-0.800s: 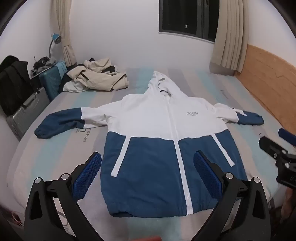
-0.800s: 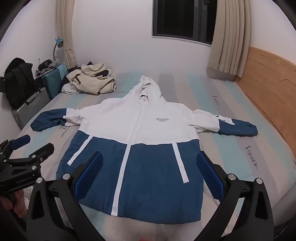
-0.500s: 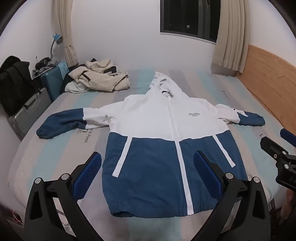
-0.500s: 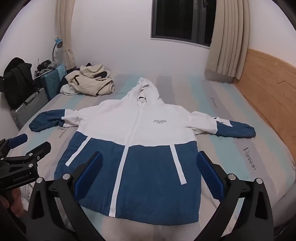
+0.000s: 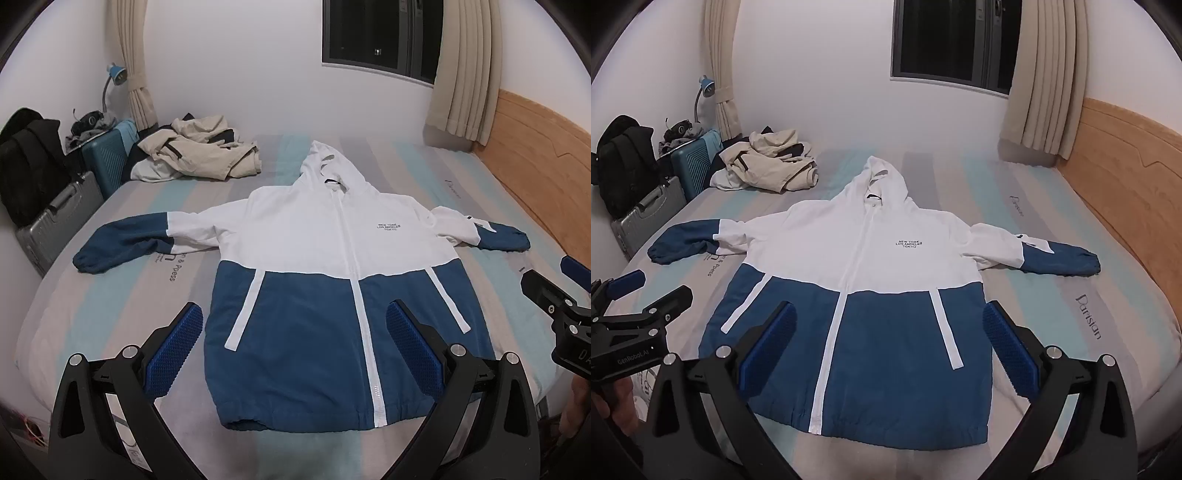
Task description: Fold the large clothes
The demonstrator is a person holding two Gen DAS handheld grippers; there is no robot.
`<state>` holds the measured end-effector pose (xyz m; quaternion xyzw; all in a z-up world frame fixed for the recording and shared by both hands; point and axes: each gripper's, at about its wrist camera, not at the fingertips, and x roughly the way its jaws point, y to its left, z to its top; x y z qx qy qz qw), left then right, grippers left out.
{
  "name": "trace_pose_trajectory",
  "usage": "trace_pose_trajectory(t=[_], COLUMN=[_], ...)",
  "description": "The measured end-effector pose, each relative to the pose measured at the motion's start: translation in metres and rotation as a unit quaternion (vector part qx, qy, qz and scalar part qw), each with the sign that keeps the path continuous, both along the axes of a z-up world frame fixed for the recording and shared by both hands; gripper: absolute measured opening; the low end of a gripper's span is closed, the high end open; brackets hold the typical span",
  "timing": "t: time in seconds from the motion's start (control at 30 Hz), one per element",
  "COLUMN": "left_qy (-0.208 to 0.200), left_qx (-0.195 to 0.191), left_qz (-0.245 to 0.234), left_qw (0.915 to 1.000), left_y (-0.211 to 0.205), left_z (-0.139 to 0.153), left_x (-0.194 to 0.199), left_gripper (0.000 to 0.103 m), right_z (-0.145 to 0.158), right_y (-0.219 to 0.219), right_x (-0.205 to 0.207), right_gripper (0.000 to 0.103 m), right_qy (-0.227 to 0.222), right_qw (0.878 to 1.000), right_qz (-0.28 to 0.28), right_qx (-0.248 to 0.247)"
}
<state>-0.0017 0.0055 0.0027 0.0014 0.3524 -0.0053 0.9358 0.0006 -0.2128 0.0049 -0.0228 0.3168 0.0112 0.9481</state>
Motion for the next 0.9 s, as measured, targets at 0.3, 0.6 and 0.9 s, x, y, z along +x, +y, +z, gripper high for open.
trace_pose_trajectory(t=[0.3, 0.6, 0.9], left_qy=[0.004, 0.005, 0.007], left_qx=[-0.007, -0.011, -0.012], left_qz=[-0.002, 0.000, 0.001], left_qw=[1.0000, 0.9999, 0.9999], left_y=[0.0041, 0.0029, 0.0037], left_z=[-0.0011, -0.0024, -0.0024], left_x=[0.0013, -0.0003, -0.0007], left_gripper=[0.097, 0.097, 0.097], right_z=[-0.0021, -0.0013, -0.0006], right_y=[0.0000, -0.0015, -0.0015], right_x=[0.0003, 0.0012, 0.0035], right_gripper=[0.096, 0.096, 0.096], right_qy=[-0.001, 0.000, 0.002], right_qw=[1.000, 1.000, 1.000], right_qz=[-0.003, -0.008, -0.012], right_qx=[0.000, 0.000, 0.002])
